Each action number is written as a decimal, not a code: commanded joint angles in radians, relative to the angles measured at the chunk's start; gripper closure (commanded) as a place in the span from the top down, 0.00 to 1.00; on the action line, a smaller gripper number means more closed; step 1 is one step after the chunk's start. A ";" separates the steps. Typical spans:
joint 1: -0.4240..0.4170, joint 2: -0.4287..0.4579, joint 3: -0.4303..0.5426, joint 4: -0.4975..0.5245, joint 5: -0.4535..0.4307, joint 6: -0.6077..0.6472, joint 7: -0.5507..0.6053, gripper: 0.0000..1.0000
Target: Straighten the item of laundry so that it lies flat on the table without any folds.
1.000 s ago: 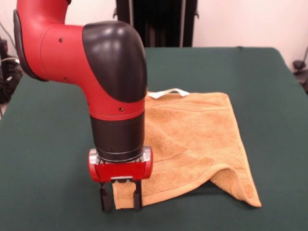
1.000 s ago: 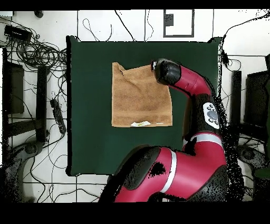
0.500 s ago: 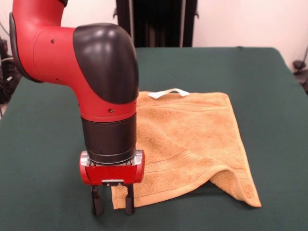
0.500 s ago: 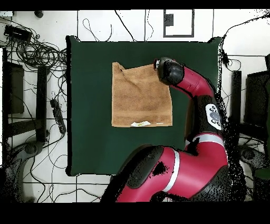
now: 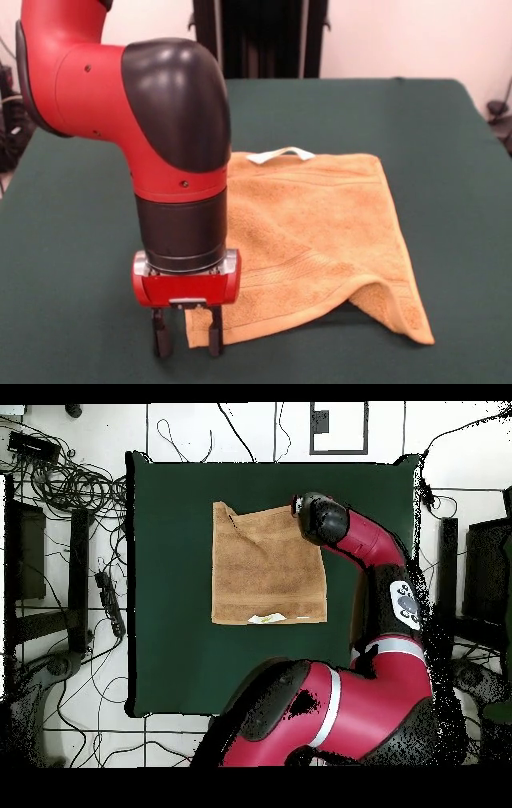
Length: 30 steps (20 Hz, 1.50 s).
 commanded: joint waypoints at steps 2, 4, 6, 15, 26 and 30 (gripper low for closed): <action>0.037 0.026 -0.046 0.179 0.011 0.091 0.272 1.00; 0.048 0.003 -0.068 0.190 0.009 0.114 0.277 1.00; 0.060 -0.018 -0.090 0.199 0.009 0.137 0.278 1.00; 0.080 -0.068 -0.135 0.233 0.023 0.176 0.273 1.00; 0.050 -0.071 -0.090 0.310 0.042 0.065 0.284 1.00; 0.046 -0.063 -0.079 0.312 0.048 0.041 0.287 1.00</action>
